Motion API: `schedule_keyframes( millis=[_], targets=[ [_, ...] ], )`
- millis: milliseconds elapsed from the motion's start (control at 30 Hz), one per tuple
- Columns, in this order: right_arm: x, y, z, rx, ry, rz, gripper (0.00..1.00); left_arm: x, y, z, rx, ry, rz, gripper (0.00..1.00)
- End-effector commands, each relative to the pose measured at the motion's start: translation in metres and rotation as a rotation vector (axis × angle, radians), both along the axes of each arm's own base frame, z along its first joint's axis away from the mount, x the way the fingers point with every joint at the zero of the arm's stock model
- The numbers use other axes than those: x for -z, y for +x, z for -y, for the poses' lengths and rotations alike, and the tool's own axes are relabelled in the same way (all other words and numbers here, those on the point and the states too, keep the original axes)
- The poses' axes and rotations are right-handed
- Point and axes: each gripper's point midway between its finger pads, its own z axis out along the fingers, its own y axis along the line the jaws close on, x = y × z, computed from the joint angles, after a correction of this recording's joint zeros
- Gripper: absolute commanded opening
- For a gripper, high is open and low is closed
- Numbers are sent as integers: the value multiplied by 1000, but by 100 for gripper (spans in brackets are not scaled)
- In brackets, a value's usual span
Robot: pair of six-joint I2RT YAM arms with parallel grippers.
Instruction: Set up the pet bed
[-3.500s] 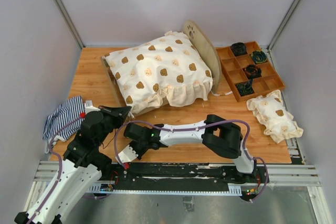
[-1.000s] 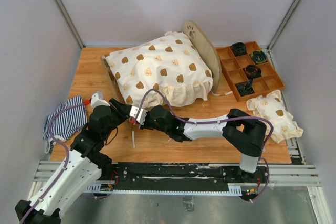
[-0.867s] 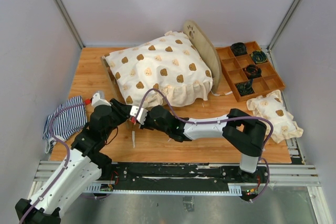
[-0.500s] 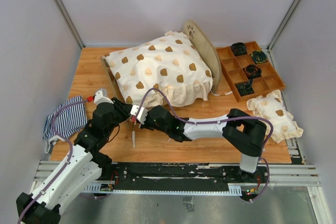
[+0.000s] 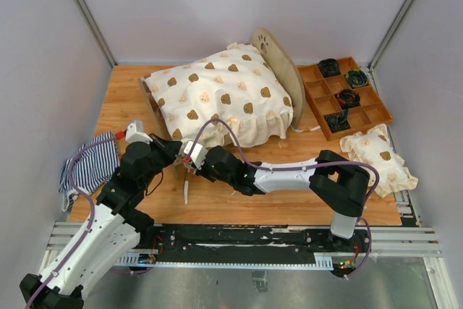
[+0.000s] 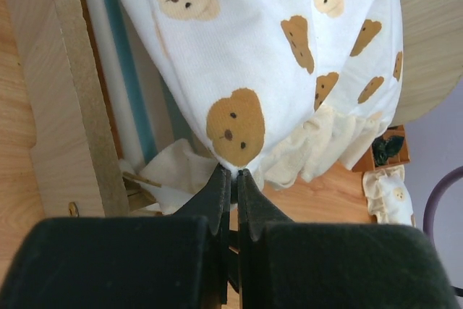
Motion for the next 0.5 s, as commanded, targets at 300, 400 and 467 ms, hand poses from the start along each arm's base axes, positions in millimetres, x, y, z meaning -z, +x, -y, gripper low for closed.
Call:
schedule_keyframes(
  millis=[300,400,467],
  targets=[
    [-44,10,-40,-220,25,349,0,-21,-4,6,20,-64,35,0],
    [-45,7,-47,-311,28,461,0,-18,-3,4,11,-50,31,0],
    [-44,8,-49,-339,12,529,0,-17,-3,4,16,-45,29,0]
  ],
)
